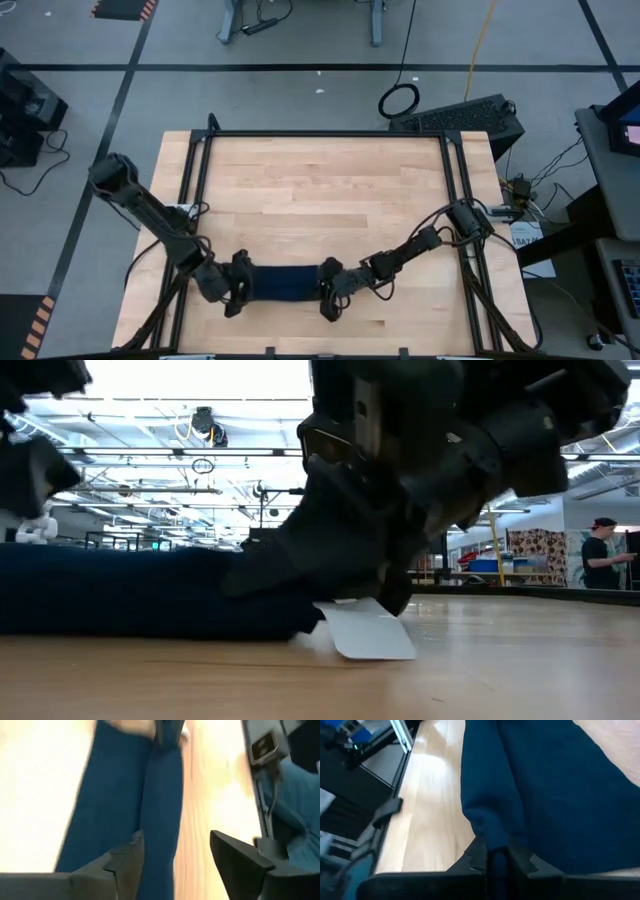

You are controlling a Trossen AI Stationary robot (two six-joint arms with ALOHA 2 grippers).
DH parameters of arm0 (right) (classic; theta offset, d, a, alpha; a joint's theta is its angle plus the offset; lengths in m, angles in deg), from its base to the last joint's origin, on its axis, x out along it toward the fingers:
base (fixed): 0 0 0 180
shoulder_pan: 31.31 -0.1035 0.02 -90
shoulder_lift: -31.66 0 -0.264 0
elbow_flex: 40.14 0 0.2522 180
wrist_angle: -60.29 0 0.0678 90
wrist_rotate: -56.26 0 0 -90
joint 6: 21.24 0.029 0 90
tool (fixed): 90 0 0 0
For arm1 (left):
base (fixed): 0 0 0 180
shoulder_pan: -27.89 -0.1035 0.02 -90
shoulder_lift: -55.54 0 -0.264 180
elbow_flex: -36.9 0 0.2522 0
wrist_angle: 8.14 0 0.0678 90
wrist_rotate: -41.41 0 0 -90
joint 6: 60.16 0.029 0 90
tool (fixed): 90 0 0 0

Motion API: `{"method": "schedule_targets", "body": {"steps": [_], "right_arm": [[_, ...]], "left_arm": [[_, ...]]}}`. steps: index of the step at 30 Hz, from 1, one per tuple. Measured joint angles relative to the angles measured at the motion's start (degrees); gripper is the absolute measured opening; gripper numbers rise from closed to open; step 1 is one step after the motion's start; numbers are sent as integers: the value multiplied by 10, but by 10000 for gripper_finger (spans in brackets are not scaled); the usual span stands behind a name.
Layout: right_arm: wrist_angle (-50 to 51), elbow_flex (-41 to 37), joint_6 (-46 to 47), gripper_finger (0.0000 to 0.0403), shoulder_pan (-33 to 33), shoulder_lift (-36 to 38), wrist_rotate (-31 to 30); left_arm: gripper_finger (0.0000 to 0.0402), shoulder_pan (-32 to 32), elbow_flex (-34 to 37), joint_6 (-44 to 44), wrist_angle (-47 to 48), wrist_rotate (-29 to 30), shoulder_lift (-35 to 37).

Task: Roll towel
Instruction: Roll the dark blue towel

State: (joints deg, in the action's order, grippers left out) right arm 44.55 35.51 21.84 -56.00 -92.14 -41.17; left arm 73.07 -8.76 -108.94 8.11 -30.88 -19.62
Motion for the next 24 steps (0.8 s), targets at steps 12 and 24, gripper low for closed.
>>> {"method": "schedule_targets", "body": {"steps": [12, 24], "right_arm": [[12, 1, 99, 17, 41, 1, 79], [19, 1, 137, 17, 44, 2, 75]], "left_arm": [[238, 74, 0, 149, -59, 188, -72], [238, 78, -1, 237, -140, 237, -181]]}}
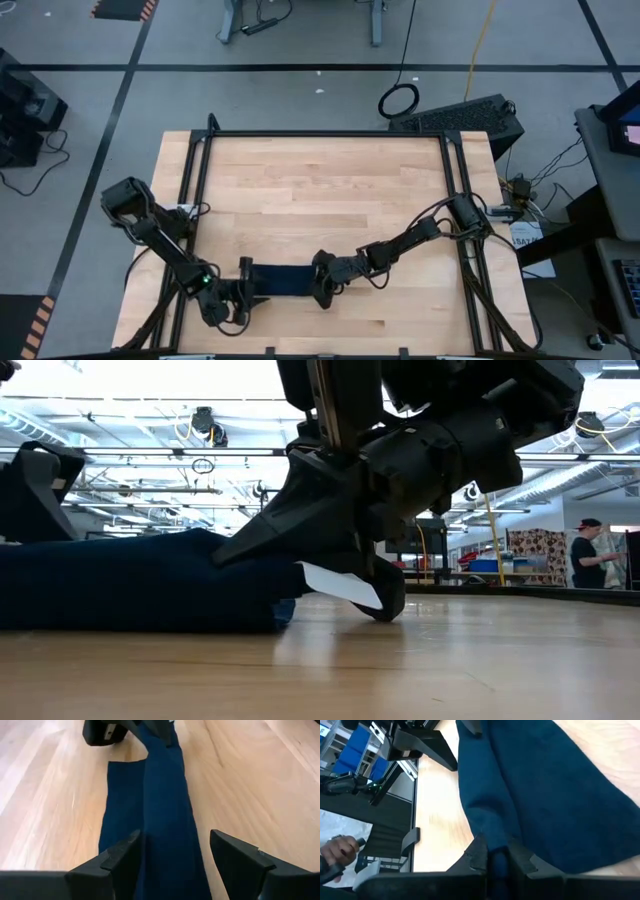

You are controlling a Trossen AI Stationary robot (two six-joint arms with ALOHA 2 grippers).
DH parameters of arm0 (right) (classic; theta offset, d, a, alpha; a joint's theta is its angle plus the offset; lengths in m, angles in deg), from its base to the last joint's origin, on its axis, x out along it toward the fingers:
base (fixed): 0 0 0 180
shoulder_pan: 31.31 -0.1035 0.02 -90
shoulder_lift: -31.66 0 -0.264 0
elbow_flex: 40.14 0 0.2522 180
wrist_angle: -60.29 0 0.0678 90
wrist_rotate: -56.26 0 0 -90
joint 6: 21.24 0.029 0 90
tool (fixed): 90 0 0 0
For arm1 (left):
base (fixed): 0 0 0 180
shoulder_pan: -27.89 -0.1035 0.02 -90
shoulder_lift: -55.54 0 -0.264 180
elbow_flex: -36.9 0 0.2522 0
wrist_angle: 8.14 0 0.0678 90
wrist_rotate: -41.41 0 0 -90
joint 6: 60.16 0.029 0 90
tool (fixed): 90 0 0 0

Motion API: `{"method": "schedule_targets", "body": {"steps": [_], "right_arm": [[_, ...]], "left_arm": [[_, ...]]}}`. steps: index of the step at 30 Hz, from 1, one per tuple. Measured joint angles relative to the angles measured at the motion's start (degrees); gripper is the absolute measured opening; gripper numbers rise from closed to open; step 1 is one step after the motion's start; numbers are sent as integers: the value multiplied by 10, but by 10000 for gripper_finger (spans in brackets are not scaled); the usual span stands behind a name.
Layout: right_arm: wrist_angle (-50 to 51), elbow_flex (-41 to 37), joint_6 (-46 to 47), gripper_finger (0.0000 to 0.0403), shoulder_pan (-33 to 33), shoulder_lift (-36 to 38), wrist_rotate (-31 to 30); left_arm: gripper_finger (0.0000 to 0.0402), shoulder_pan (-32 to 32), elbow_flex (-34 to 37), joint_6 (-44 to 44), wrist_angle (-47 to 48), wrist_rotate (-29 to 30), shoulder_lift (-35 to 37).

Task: Roll towel
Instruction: Roll the dark blue towel

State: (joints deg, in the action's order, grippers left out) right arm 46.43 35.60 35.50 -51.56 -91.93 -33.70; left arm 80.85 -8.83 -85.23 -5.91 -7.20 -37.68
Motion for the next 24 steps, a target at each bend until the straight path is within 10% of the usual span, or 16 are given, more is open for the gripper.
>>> {"method": "schedule_targets", "body": {"steps": [6, 15, 24], "right_arm": [[0, 0, 7, 18, 0, 0, -1], [0, 0, 6, 18, 1, 0, 12], [37, -4, -128, 105, -3, 34, 25]], "left_arm": [[202, -16, 0, -16, -1, 0, -1], [24, -56, 0, -92, 20, -86, -1], [16, -96, -1, -163, 16, -166, 0]]}}
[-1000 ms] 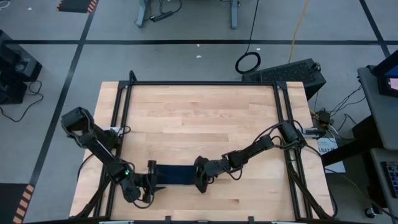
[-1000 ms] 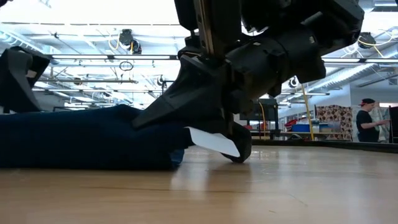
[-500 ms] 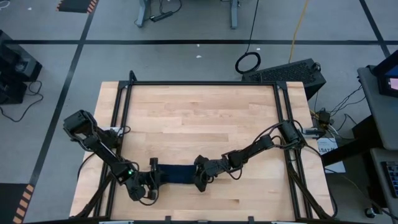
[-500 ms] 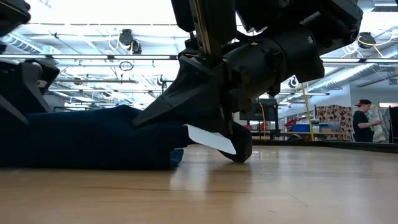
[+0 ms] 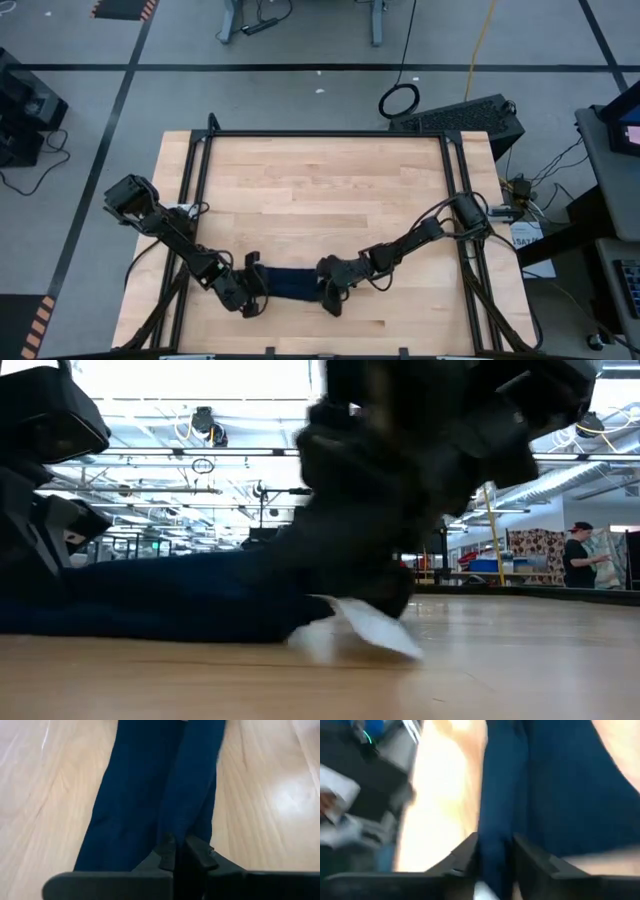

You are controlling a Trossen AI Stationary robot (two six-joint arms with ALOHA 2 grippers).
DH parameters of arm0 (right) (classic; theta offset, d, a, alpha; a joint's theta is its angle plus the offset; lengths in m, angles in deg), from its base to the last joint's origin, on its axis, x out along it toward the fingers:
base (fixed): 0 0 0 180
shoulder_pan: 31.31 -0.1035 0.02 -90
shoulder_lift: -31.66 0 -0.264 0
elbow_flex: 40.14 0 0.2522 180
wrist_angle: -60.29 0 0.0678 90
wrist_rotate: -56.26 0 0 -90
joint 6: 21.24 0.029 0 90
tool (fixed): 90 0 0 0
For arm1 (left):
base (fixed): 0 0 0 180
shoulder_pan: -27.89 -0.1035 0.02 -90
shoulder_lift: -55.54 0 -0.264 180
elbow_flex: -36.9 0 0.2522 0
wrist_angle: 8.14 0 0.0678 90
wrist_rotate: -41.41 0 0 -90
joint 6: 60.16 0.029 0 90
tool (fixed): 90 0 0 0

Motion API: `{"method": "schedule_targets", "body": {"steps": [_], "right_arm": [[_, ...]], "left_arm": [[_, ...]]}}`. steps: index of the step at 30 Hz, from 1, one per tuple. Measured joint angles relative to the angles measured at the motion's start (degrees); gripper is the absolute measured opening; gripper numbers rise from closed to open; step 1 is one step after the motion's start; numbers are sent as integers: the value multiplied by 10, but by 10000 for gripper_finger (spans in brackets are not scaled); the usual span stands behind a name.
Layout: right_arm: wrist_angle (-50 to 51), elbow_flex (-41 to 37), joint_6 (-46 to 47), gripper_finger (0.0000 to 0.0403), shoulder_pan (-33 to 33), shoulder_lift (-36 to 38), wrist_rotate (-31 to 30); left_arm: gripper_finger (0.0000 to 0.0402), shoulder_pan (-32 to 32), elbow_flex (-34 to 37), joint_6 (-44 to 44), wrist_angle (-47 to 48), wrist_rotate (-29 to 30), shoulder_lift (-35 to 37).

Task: Roll towel
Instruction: Roll the dark blue towel

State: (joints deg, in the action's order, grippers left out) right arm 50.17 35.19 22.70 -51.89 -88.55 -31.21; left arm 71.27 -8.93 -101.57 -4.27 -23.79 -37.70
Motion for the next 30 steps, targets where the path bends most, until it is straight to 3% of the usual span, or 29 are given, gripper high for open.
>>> {"method": "schedule_targets", "body": {"steps": [3, 7, 11, 14, 17, 30], "right_arm": [[54, -5, -93, 152, -4, 34, -12], [78, 1, -267, 201, -52, 75, -126], [21, -3, -451, 221, -112, 54, -201], [-57, 1, -535, 223, -140, 36, -273], [-90, -1, -578, 224, -149, 6, -323], [-194, 1, -581, 224, -107, -64, -306]], "left_arm": [[15, -3, 0, -22, 0, -7, 1], [14, -4, 1, -51, -5, -26, 7], [14, -5, 1, -63, -13, -56, 30], [13, -9, 2, -63, -16, -66, 44], [13, -15, 2, -63, -16, -78, 47], [13, -21, 3, -85, -16, -97, 47]]}}
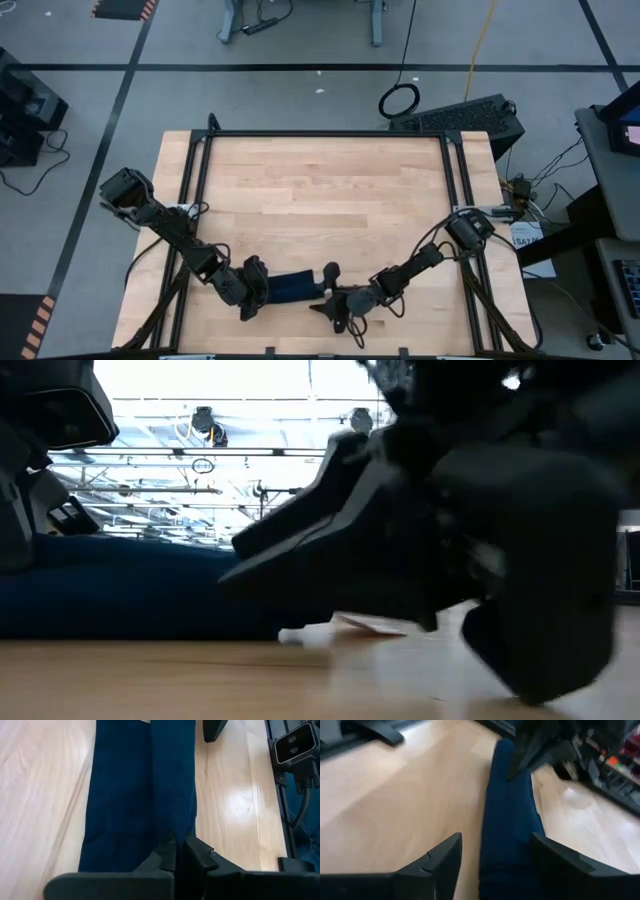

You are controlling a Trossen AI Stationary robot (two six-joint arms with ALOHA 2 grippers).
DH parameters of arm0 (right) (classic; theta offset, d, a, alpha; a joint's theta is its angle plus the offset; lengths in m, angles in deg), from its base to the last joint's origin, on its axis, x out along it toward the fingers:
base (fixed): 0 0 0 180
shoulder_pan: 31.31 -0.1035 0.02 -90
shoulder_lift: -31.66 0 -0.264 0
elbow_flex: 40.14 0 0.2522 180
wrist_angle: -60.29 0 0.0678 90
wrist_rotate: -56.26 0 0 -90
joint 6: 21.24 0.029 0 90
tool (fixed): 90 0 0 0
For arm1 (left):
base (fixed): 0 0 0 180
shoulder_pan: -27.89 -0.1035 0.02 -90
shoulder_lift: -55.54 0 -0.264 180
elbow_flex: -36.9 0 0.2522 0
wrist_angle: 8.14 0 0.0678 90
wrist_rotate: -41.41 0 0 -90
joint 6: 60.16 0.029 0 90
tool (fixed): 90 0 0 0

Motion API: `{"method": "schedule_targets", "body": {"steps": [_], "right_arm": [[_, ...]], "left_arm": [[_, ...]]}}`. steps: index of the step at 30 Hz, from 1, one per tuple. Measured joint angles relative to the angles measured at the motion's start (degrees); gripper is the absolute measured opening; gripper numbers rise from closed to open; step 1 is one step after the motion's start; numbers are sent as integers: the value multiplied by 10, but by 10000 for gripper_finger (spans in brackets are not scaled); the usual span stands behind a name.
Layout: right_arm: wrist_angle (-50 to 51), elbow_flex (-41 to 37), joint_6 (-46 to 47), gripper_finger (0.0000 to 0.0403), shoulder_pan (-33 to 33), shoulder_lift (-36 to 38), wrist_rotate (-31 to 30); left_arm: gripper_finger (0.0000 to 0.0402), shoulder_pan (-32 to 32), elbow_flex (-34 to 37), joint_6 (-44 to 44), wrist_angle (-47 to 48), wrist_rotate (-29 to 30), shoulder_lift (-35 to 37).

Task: Roll towel
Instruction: Roll the dark blue towel

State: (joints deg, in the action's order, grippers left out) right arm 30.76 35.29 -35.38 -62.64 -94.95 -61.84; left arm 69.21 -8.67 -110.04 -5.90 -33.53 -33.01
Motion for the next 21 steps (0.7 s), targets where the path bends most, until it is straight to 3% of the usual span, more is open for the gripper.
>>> {"method": "schedule_targets", "body": {"steps": [13, 21], "right_arm": [[32, 0, 59, 225, 33, 1, 61], [52, 0, 101, 270, 48, 1, 60]], "left_arm": [[13, 0, 0, -8, 5, 0, 0], [13, 0, 0, -6, 5, 1, 0]]}}
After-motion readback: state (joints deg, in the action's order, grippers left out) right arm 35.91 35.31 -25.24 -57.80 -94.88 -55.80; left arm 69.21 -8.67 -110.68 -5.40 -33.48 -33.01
